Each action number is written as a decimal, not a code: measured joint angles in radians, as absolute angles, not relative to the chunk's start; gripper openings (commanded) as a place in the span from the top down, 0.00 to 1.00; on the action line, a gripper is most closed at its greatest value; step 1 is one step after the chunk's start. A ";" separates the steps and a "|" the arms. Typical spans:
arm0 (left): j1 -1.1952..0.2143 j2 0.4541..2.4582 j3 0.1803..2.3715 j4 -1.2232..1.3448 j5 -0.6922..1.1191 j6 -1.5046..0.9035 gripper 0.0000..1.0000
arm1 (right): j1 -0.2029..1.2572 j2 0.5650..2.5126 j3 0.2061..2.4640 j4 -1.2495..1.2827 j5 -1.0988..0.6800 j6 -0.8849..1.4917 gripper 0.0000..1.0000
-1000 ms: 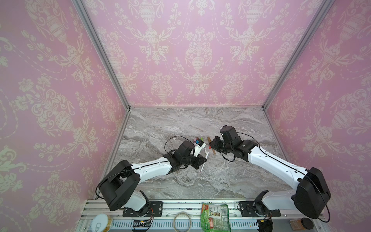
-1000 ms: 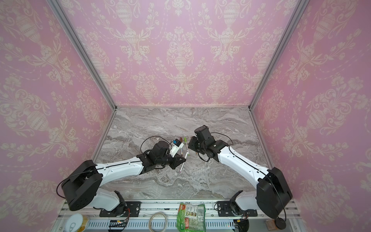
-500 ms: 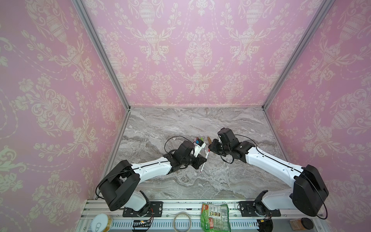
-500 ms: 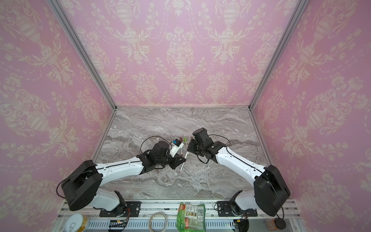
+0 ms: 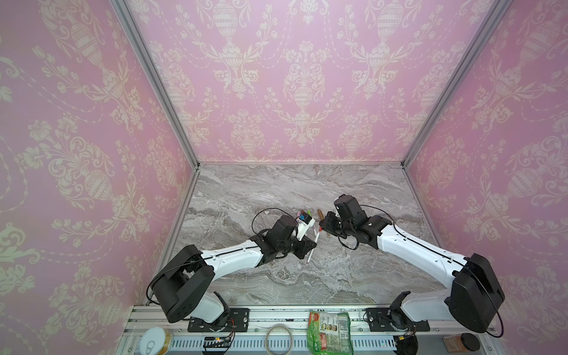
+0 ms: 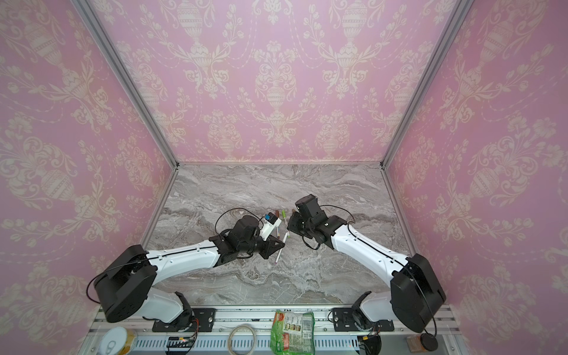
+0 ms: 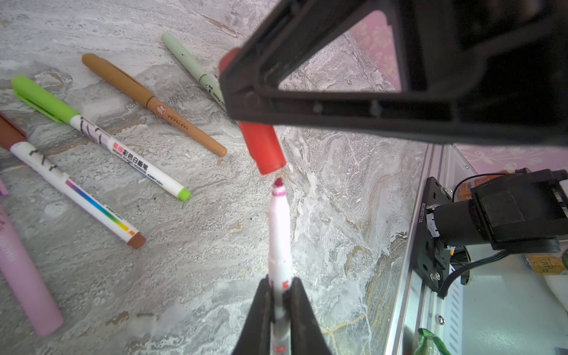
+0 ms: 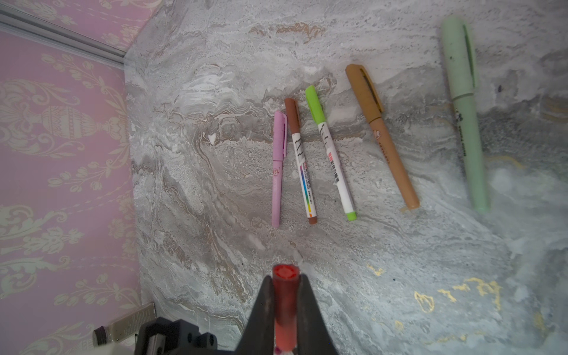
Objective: Insert pens into pen caps
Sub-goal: Put on the pen cap to the pen.
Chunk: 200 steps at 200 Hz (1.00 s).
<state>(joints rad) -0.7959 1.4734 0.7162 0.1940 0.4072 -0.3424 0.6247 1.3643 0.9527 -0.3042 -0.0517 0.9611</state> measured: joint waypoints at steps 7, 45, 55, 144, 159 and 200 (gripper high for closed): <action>-0.796 1.473 0.716 0.194 0.407 -0.342 1.00 | 0.625 1.364 0.955 -0.303 -0.052 0.961 1.00; -0.796 1.473 0.716 0.195 0.404 -0.349 1.00 | 0.626 1.363 0.957 -0.303 -0.054 0.962 1.00; -0.796 1.473 0.716 0.195 0.404 -0.350 1.00 | 0.628 1.363 0.957 -0.303 -0.055 0.962 1.00; -0.796 1.473 0.705 0.194 0.404 -0.354 1.00 | 0.664 1.364 0.939 -0.281 -0.039 0.972 1.00; -0.796 1.473 0.704 0.194 0.404 -0.354 1.00 | 0.666 1.364 0.936 -0.281 -0.035 0.972 1.00; -0.796 1.473 0.703 0.196 0.404 -0.357 1.00 | 0.670 1.362 0.936 -0.282 -0.024 0.971 1.00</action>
